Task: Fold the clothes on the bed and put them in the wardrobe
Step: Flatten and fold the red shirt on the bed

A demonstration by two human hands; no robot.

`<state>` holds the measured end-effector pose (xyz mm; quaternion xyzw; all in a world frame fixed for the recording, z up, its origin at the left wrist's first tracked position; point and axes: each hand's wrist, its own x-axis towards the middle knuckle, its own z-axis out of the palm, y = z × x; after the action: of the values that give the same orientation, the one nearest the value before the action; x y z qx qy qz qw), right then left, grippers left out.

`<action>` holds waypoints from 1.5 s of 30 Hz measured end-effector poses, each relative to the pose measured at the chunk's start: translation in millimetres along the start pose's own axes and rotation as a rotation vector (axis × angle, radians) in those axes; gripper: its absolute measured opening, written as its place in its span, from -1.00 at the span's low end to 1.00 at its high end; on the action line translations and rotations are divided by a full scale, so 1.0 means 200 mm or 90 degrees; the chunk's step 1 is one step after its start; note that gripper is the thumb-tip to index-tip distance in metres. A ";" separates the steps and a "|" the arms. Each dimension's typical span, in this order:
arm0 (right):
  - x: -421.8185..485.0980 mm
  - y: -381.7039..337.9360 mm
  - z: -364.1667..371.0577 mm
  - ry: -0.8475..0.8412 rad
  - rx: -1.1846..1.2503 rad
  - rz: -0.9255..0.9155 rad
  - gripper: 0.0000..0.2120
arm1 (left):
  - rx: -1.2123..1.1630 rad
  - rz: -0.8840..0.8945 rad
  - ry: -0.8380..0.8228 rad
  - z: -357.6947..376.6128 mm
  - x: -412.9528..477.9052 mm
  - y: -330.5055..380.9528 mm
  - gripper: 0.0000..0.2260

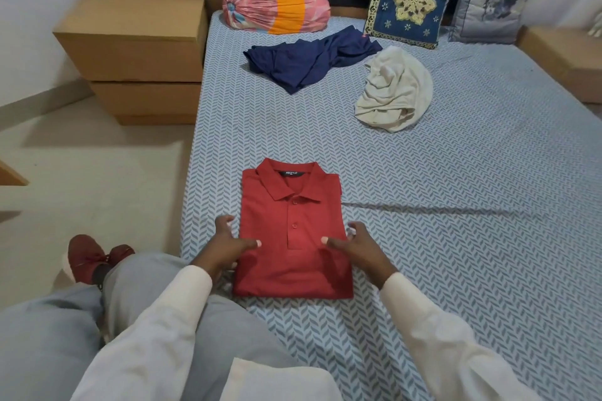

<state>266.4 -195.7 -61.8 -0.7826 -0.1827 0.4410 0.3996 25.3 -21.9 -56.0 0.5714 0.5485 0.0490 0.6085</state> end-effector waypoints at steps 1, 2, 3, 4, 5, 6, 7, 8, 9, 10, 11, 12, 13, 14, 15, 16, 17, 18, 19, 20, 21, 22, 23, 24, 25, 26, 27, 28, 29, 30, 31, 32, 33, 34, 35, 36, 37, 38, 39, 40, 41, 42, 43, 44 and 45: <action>0.03 -0.03 0.02 -0.010 0.024 -0.021 0.13 | -0.018 0.016 0.016 0.00 0.02 0.03 -0.22; 0.06 -0.06 0.03 -0.029 0.033 -0.048 0.10 | -0.004 0.037 0.035 0.00 0.05 0.06 -0.23; 0.08 -0.10 0.04 -0.044 0.026 -0.084 0.05 | 0.019 0.061 0.040 0.00 0.07 0.09 -0.23; 0.10 -0.14 0.05 -0.054 0.002 -0.118 0.02 | 0.059 0.086 0.039 0.01 0.09 0.12 -0.21; 0.13 -0.17 0.05 -0.064 -0.034 -0.145 -0.01 | 0.095 0.111 0.037 0.01 0.11 0.14 -0.18; 0.16 -0.20 0.04 -0.075 -0.070 -0.154 -0.03 | 0.122 0.125 0.034 0.02 0.12 0.16 -0.17; 0.17 -0.23 0.04 -0.094 -0.088 -0.148 -0.07 | 0.131 0.131 0.026 0.02 0.13 0.19 -0.19; 0.20 -0.24 0.03 -0.113 -0.085 -0.130 -0.12 | 0.138 0.129 0.013 0.03 0.13 0.20 -0.21; 0.22 -0.24 0.02 -0.130 -0.070 -0.116 -0.18 | 0.141 0.127 -0.003 0.04 0.14 0.21 -0.23; 0.22 -0.24 0.01 -0.141 -0.046 -0.108 -0.24 | 0.147 0.124 -0.016 0.05 0.14 0.22 -0.23; 0.23 -0.24 0.00 -0.142 -0.027 -0.100 -0.27 | 0.152 0.128 -0.025 0.06 0.15 0.22 -0.23; 0.24 -0.23 -0.01 -0.139 -0.018 -0.098 -0.26 | 0.157 0.136 -0.032 0.07 0.16 0.22 -0.24; 0.23 -0.24 -0.02 -0.136 -0.028 -0.099 -0.25 | 0.155 0.144 -0.037 0.07 0.16 0.22 -0.24; 0.22 -0.25 -0.02 -0.135 -0.054 -0.107 -0.23 | 0.154 0.150 -0.041 0.08 0.16 0.23 -0.24; 0.22 -0.26 -0.02 -0.131 -0.100 -0.120 -0.21 | 0.154 0.162 -0.042 0.07 0.15 0.23 -0.23; 0.21 -0.27 -0.02 -0.128 -0.152 -0.137 -0.20 | 0.161 0.171 -0.044 0.07 0.14 0.24 -0.21; 0.19 -0.30 -0.01 -0.122 -0.208 -0.148 -0.18 | 0.162 0.181 -0.049 0.06 0.12 0.25 -0.19; 0.18 -0.32 -0.01 -0.120 -0.257 -0.158 -0.16 | 0.169 0.193 -0.057 0.05 0.11 0.25 -0.17; 0.17 -0.35 0.01 -0.115 -0.298 -0.167 -0.14 | 0.175 0.206 -0.064 0.03 0.09 0.25 -0.17; 0.16 -0.38 0.02 -0.112 -0.324 -0.178 -0.13 | 0.182 0.221 -0.071 0.01 0.09 0.26 -0.17; 0.15 -0.41 0.02 -0.106 -0.347 -0.190 -0.11 | 0.185 0.237 -0.079 -0.01 0.07 0.27 -0.17; 0.14 -0.44 0.02 -0.103 -0.368 -0.201 -0.09 | 0.191 0.255 -0.085 -0.02 0.07 0.27 -0.17; 0.12 -0.48 0.04 -0.100 -0.390 -0.209 -0.08 | 0.191 0.271 -0.086 -0.06 0.07 0.27 -0.18; 0.10 -0.53 0.06 -0.100 -0.402 -0.214 -0.08 | 0.195 0.285 -0.085 -0.10 0.07 0.27 -0.19; 0.10 -0.59 0.12 -0.103 -0.409 -0.223 -0.08 | 0.190 0.299 -0.077 -0.16 0.08 0.26 -0.19; 0.07 -0.63 0.12 -0.104 -0.413 -0.231 -0.09 | 0.189 0.313 -0.071 -0.18 0.09 0.27 -0.19; 0.07 -0.70 0.18 -0.105 -0.423 -0.239 -0.09 | 0.179 0.320 -0.069 -0.25 0.10 0.28 -0.19; 0.06 -0.76 0.23 -0.107 -0.439 -0.247 -0.09 | 0.175 0.337 -0.063 -0.32 0.11 0.28 -0.19; 0.05 -0.81 0.27 -0.101 -0.453 -0.258 -0.08 | 0.176 0.348 -0.062 -0.37 0.10 0.30 -0.20; 0.05 -0.88 0.36 -0.098 -0.458 -0.271 -0.07 | 0.170 0.364 -0.057 -0.48 0.11 0.31 -0.21; 0.05 -0.94 0.42 -0.092 -0.463 -0.286 -0.06 | 0.170 0.370 -0.053 -0.57 0.10 0.32 -0.21; 0.03 -1.00 0.49 -0.088 -0.467 -0.302 -0.05 | 0.173 0.379 -0.043 -0.66 0.08 0.33 -0.21; 0.03 -1.07 0.57 -0.088 -0.467 -0.321 -0.05 | 0.185 0.372 -0.032 -0.76 0.05 0.34 -0.21; 0.01 -1.13 0.65 -0.087 -0.464 -0.333 -0.05 | 0.193 0.371 -0.019 -0.86 0.01 0.36 -0.20; -0.01 -1.17 0.72 -0.089 -0.465 -0.349 -0.05 | 0.199 0.362 -0.014 -0.95 -0.03 0.37 -0.19; -0.06 -1.25 0.83 -0.104 -0.461 -0.364 -0.05 | 0.209 0.352 -0.002 -1.09 -0.11 0.39 -0.19; -0.10 -1.31 0.91 -0.113 -0.458 -0.378 -0.05 | 0.219 0.338 0.006 -1.19 -0.17 0.41 -0.19; -0.15 -1.37 1.00 -0.122 -0.447 -0.389 -0.05 | 0.231 0.331 0.018 -1.30 -0.25 0.43 -0.19; -0.20 -1.43 1.07 -0.134 -0.435 -0.399 -0.05 | 0.246 0.320 0.028 -1.40 -0.32 0.45 -0.19; -0.25 -1.50 1.14 -0.149 -0.426 -0.404 -0.06 | 0.254 0.309 0.040 -1.50 -0.40 0.48 -0.19; -0.32 -1.57 1.21 -0.163 -0.420 -0.408 -0.06 | 0.262 0.296 0.054 -1.59 -0.48 0.50 -0.18; -0.39 -1.64 1.28 -0.177 -0.421 -0.411 -0.06 | 0.273 0.286 0.067 -1.68 -0.56 0.52 -0.18; -0.45 -1.71 1.33 -0.187 -0.424 -0.413 -0.06 | 0.280 0.274 0.080 -1.76 -0.65 0.55 -0.18; -0.53 -1.79 1.38 -0.201 -0.427 -0.414 -0.05 | 0.289 0.265 0.093 -1.84 -0.74 0.58 -0.17; -0.60 -1.89 1.43 -0.210 -0.425 -0.413 -0.06 | 0.292 0.258 0.109 -1.92 -0.82 0.62 -0.17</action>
<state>-12.8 91.5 217.4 -0.6901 -0.6094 0.3293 0.2096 -246.1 153.6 235.1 0.7850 0.4698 0.0921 0.3932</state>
